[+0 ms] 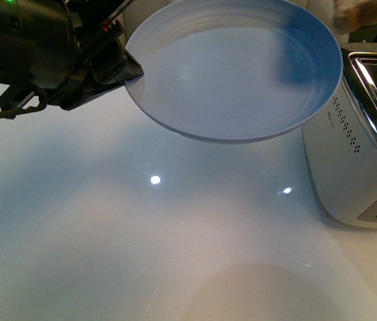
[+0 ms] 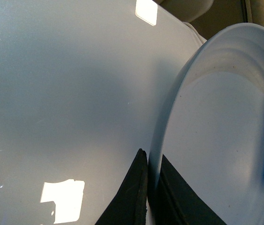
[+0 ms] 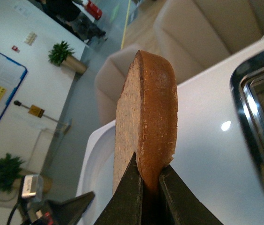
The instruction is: Left arm holds plate, right arm toasts bread
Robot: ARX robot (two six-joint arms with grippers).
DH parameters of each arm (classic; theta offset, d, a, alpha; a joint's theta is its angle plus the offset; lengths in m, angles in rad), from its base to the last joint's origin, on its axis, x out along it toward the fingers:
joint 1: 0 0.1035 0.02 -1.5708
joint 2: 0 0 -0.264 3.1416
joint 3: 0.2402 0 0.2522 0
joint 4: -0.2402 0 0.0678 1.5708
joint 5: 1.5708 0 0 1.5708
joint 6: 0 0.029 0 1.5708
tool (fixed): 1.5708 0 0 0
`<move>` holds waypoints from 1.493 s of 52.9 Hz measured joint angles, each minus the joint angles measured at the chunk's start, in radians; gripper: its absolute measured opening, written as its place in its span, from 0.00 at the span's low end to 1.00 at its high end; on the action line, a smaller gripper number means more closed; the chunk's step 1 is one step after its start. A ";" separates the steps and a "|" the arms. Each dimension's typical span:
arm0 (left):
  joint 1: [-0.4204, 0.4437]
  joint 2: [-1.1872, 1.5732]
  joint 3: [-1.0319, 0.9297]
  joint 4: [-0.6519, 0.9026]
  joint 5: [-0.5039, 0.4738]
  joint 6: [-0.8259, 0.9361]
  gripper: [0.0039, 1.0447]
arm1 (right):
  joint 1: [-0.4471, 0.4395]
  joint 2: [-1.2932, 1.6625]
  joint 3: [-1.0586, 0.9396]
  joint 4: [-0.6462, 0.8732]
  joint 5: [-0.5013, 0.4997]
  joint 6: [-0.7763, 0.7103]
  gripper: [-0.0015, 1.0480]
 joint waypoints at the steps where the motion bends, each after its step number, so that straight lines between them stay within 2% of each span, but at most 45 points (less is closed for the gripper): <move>1: 0.000 0.000 0.000 0.000 0.000 0.000 0.03 | -0.006 -0.002 0.003 -0.002 0.002 -0.013 0.03; 7: 0.000 0.000 0.000 0.000 0.000 0.000 0.03 | -0.054 -0.008 0.016 -0.009 0.033 -0.159 0.03; 16: 0.000 0.000 0.000 0.000 0.000 0.000 0.03 | -0.112 0.067 0.016 0.031 0.097 -0.466 0.03; 28: 0.000 0.000 0.000 0.000 0.000 0.000 0.03 | -0.138 0.193 0.017 0.101 0.126 -0.693 0.03; 41: 0.000 0.000 0.000 0.000 0.000 0.000 0.03 | -0.137 0.306 0.040 0.146 0.156 -0.795 0.03; 79: 0.000 0.000 0.000 0.000 0.000 0.000 0.03 | -0.081 0.542 0.131 0.163 0.227 -0.880 0.03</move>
